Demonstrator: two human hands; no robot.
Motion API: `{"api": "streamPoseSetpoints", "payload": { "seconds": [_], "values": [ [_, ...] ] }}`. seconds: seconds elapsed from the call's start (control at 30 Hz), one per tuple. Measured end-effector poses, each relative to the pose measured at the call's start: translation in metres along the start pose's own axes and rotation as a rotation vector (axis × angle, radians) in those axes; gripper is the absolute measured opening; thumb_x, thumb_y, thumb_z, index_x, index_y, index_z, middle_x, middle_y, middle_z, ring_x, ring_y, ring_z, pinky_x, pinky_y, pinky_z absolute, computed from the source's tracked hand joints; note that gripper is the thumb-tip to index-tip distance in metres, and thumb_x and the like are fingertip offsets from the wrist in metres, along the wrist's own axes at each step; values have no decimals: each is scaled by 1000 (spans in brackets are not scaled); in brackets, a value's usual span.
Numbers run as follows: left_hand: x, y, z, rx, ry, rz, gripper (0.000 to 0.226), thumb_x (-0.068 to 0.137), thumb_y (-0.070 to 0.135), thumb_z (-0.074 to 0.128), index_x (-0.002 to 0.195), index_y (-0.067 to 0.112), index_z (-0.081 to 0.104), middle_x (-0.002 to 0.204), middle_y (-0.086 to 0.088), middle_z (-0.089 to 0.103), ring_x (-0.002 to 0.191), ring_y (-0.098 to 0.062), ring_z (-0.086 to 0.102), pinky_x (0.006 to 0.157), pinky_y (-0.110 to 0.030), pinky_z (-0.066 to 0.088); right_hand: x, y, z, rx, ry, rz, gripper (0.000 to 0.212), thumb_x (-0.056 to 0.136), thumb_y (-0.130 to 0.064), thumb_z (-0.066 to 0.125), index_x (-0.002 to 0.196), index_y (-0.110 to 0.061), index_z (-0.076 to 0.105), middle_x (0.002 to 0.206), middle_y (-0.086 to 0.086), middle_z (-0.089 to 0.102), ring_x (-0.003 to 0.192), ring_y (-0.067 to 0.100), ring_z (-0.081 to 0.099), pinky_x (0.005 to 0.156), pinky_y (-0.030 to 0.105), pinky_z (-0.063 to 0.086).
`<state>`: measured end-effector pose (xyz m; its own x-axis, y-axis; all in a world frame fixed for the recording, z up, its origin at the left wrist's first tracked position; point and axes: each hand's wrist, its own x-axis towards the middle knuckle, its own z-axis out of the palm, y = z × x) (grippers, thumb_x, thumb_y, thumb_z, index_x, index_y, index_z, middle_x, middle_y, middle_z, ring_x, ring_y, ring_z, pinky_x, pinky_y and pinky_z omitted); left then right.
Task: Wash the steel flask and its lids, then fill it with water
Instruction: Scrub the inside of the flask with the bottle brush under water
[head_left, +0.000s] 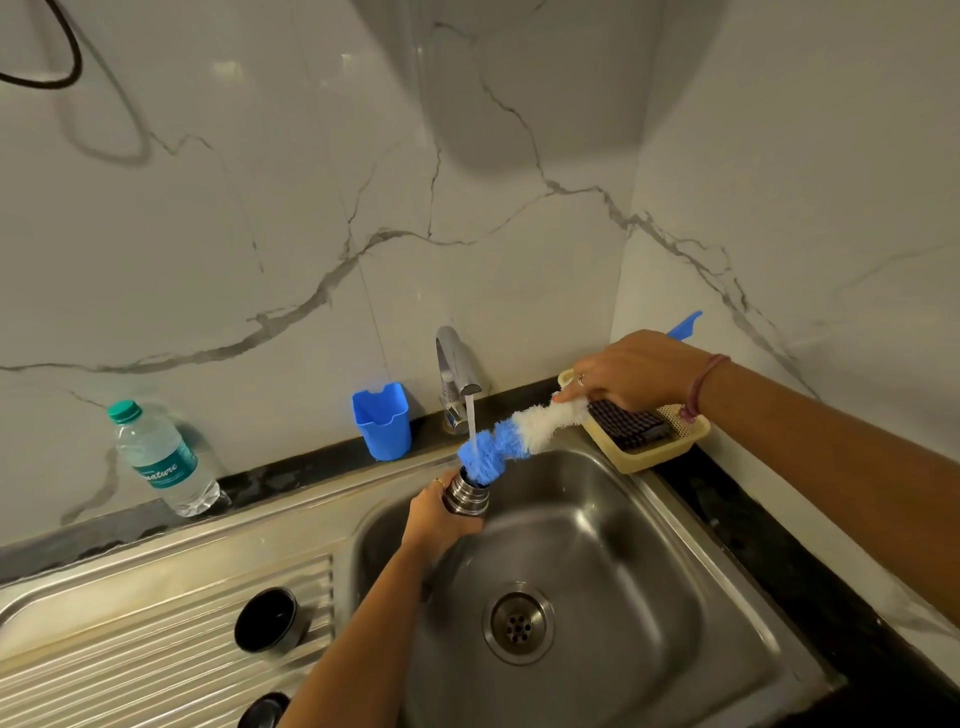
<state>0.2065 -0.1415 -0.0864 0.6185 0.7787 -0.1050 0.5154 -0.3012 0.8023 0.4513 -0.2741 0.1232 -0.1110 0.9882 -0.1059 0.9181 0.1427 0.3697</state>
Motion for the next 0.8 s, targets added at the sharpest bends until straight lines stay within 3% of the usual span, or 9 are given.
{"api": "streamPoseSetpoints", "payload": {
  "seconds": [0.13, 0.23, 0.37, 0.43, 0.57, 0.67, 0.8],
  "values": [
    [1, 1, -1, -2, -15, 20, 80, 65, 11, 87, 136, 23, 51, 112, 9, 64, 101, -8, 61, 90, -23, 48, 7, 7, -5, -29, -33, -36, 39, 96, -48, 42, 135, -46, 45, 87, -17, 57, 69, 5, 49, 51, 19, 28],
    [2, 4, -4, 0, -17, 34, 81, 68, 10, 85, 139, 21, 47, 113, 8, 62, 99, -6, 59, 90, -22, 49, 13, 6, 0, -2, -84, -22, 39, 95, -50, 44, 133, -41, 49, 68, -18, 44, 59, 5, 43, 53, 18, 28],
    [2, 4, -8, 23, 4, 25, 87, 64, 21, 85, 141, 23, 45, 113, 10, 63, 107, -14, 59, 98, -35, 50, 21, 6, 0, 146, -213, 17, 42, 97, -51, 42, 133, -32, 50, 67, -16, 44, 60, 4, 44, 58, 17, 31],
    [3, 2, -9, 74, 14, 41, 88, 64, 27, 84, 143, 24, 45, 116, 12, 62, 114, -17, 52, 101, -34, 45, 26, 5, -3, 260, -304, 50, 44, 97, -51, 42, 131, -26, 53, 70, -16, 47, 64, 3, 45, 61, 17, 33],
    [3, 9, -10, 197, -24, 124, 79, 72, 27, 82, 141, 24, 44, 110, 15, 54, 106, -7, 44, 107, -32, 35, 38, 8, -11, 443, -445, 82, 42, 98, -45, 44, 122, -14, 59, 78, -13, 52, 70, 4, 47, 63, 16, 33],
    [5, 12, -13, 222, -55, 123, 81, 69, 31, 82, 141, 24, 45, 108, 15, 58, 104, -7, 52, 109, -38, 40, 42, 4, -11, 295, -379, 32, 40, 96, -49, 46, 121, -20, 60, 73, -14, 51, 65, 4, 46, 62, 19, 35],
    [7, 16, -19, 206, -57, 113, 83, 67, 30, 83, 141, 23, 46, 108, 15, 60, 101, -7, 56, 105, -35, 45, 41, -6, -1, -98, -140, -120, 32, 99, -42, 37, 126, -34, 54, 71, -8, 56, 59, 10, 49, 55, 23, 36]
  ]
}}
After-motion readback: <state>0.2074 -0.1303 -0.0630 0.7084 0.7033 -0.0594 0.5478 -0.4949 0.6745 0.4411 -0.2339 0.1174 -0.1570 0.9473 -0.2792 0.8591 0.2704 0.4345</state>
